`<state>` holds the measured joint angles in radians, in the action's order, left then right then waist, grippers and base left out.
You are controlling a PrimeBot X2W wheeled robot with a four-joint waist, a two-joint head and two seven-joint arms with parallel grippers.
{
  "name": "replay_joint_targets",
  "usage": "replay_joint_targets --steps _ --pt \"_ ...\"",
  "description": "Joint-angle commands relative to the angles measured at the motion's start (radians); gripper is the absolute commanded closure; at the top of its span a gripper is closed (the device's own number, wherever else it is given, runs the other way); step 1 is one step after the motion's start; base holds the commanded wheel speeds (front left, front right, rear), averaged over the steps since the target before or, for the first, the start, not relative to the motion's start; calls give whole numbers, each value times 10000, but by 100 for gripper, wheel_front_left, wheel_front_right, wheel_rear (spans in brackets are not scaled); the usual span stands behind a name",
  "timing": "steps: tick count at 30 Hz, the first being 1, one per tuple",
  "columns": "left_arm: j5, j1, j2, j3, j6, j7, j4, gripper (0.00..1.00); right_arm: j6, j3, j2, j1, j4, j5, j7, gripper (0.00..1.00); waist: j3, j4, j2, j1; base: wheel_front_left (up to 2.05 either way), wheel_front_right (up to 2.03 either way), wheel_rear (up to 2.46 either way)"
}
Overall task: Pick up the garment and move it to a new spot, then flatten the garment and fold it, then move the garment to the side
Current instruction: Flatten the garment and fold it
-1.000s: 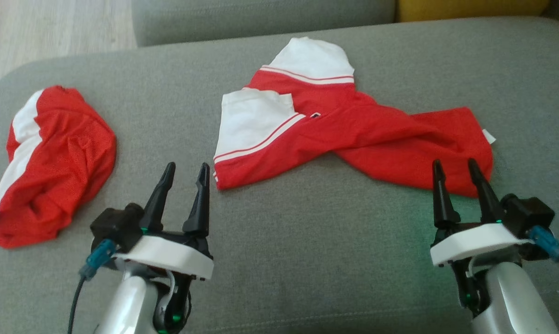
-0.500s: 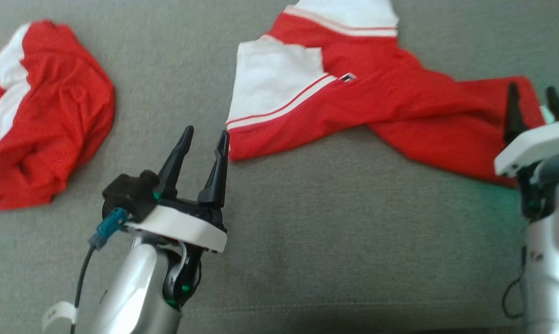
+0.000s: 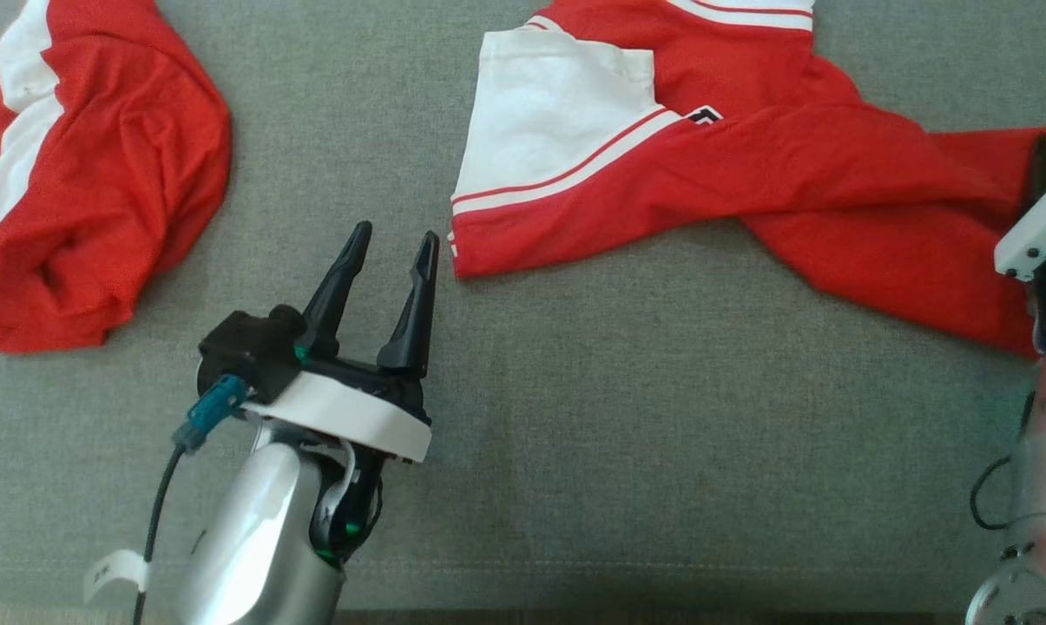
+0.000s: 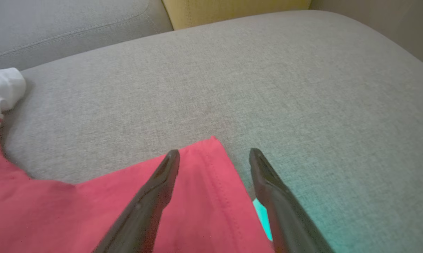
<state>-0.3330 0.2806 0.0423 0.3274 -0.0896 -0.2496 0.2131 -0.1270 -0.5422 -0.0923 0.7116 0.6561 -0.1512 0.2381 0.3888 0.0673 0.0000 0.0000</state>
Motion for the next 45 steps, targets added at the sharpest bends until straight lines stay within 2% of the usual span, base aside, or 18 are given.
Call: replay_joint_targets --steps 1,9,10,14,20,24,28,30,34,42,45 --pt "43 328 79 -217 -80 -122 -304 0 -37 93 -69 384 -223 -140 0 0 47 2 0 0 0 0 0" --pt "55 382 79 -170 -89 -122 -306 0 -37 -126 -43 850 507 -469 108 0 217 17 0 0 0 0 0" --pt "57 385 79 -169 -92 -122 -299 0 -37 -122 -41 880 586 -462 86 100 215 18 0 0 0 0 0" --pt "60 374 79 -209 -86 -122 -230 0 -37 165 -39 944 809 -317 -308 100 100 -31 0 0 0 0 0" --pt "37 258 79 -263 -66 -122 -150 0 -37 896 1 874 614 298 -1652 100 -491 -194 0 0 0 0 0" --pt "49 87 79 -348 -36 -122 -118 0 -37 1849 95 566 209 1098 -2304 100 -1071 -372 0 0 0 0 0" --pt "38 -179 79 -461 12 -122 -97 0 -37 3160 192 -209 -584 2192 -2489 100 -1802 -588 0 0 0 0 0" --pt "6 -435 79 -544 77 -122 -103 0 -37 4334 239 -1159 -1535 3145 -2259 100 -2349 -764 0 0 0 0 0" --pt "-40 -789 79 -659 163 -122 -109 0 -37 5684 203 -2819 -3077 4434 -1483 100 -2998 -993 0 0 0 0 0" --pt "-155 -1325 79 -734 313 -122 -107 0 -37 7431 -548 -6232 -5799 6120 456 100 -3845 -1230 0 0 0 0 0" --pt "-147 -1419 79 -763 350 -122 -148 0 -37 8011 -1198 -7306 -6570 6667 1550 100 -3989 -1312 0 0 0 0 0"
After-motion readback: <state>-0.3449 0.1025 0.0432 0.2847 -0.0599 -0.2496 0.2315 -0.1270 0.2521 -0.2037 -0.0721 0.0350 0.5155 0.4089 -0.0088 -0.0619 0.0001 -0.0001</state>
